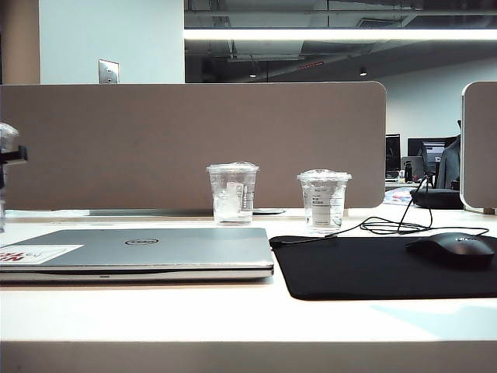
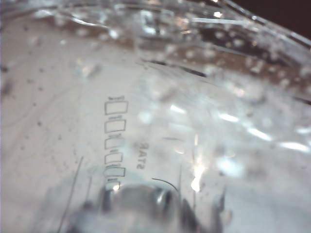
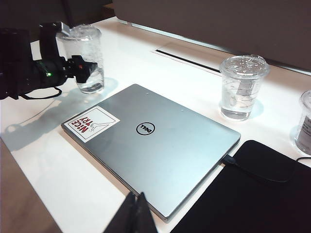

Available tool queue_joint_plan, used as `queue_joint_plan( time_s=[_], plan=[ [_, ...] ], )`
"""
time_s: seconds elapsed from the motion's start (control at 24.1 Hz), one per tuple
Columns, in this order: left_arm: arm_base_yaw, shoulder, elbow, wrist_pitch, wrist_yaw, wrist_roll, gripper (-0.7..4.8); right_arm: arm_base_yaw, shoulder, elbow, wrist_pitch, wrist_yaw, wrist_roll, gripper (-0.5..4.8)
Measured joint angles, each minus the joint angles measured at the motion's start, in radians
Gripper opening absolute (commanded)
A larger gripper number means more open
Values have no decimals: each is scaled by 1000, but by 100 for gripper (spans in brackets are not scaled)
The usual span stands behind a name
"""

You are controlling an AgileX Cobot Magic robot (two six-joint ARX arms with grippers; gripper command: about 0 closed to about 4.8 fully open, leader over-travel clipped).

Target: Pick up the coffee cup on the left and place it on the left side of the laptop.

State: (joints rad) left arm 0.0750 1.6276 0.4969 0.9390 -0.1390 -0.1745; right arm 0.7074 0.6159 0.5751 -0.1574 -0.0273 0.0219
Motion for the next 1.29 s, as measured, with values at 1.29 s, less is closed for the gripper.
queue_joint_plan(
  time_s=[1.29],
  plan=[
    [-2, -36, 2, -121, 72, 141, 412, 0, 0, 0, -21, 0, 0, -2]
  ],
)
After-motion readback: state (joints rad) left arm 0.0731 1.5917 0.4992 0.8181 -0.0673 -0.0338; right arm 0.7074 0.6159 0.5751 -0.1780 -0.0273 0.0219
